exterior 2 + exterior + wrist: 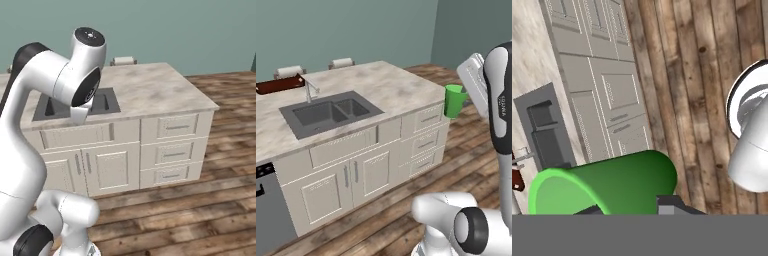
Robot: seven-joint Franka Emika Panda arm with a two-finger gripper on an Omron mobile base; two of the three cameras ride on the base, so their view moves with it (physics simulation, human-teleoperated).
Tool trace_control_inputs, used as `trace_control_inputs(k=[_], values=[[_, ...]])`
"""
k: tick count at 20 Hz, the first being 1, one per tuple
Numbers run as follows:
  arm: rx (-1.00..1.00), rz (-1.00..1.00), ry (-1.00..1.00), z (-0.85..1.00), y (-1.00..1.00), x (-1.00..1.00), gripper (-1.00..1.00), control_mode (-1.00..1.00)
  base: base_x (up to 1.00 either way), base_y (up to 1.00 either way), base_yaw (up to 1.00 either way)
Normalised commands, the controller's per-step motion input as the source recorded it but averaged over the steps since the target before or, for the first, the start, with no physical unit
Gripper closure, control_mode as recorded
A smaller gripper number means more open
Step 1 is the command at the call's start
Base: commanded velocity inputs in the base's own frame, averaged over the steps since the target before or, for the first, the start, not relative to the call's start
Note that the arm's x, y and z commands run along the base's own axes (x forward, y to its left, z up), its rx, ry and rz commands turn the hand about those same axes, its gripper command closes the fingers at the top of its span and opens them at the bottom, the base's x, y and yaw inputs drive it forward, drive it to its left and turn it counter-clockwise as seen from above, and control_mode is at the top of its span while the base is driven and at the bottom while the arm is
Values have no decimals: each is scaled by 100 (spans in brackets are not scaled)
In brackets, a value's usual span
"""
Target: There is a tray on the dining counter. Grab the cup, mug, and pitcher and place them on the tray. The pitcher may be placed next to the tray if it cannot fit the tray.
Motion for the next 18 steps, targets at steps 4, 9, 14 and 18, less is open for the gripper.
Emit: trace_control_inputs(k=[4,9,14,18], values=[[0,0,0,0,0,0,100,100,81,-10,7],[0,0,0,0,0,0,100,100,45,28,-2],[0,0,0,0,0,0,100,100,13,66,-31],[0,0,0,0,0,0,100,100,41,13,-51]])
